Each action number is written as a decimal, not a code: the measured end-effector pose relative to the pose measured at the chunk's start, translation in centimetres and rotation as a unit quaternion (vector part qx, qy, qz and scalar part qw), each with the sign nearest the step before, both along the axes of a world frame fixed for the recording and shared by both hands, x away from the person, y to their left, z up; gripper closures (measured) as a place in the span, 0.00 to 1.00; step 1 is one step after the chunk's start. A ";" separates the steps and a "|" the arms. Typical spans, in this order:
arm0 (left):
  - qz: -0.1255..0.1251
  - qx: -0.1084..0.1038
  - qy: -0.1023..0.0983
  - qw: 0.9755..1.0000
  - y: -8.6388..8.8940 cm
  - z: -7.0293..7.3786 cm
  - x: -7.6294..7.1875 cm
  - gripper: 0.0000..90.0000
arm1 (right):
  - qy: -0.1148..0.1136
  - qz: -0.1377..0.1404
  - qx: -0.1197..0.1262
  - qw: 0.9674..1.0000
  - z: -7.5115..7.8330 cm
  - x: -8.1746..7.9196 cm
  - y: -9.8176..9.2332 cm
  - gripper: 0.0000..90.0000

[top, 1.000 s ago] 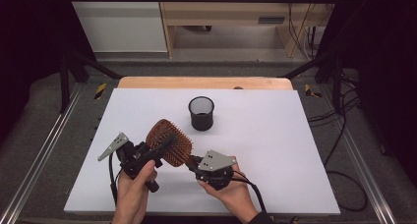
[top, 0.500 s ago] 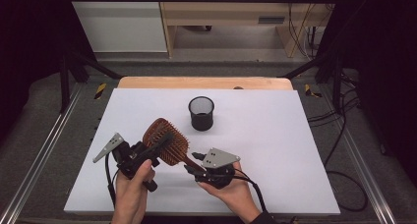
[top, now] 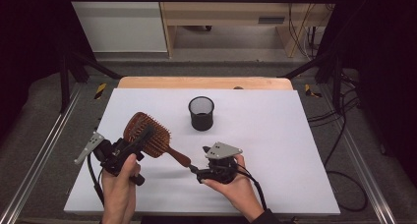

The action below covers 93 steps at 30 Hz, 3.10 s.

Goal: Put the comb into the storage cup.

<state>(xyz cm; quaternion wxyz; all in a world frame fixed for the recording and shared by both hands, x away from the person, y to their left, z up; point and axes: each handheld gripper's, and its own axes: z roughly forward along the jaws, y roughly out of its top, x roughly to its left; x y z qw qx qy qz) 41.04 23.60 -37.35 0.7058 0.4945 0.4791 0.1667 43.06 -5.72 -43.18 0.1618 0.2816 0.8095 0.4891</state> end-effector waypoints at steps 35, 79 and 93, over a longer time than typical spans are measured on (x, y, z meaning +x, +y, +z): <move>0.035 -0.018 -0.002 0.999 3.0 0.4 0.2 0.55 | -0.090 -0.169 0.049 0.980 0.1 1.0 -10.6 0.04; -0.032 -0.002 0.011 0.999 -3.7 9.3 5.7 0.55 | -0.109 -0.186 0.044 0.975 -1.2 -1.1 -15.7 0.05; -0.027 0.015 0.008 0.999 -4.9 11.2 7.9 0.55 | -0.110 -0.194 0.056 0.973 -1.0 -1.2 -15.8 0.05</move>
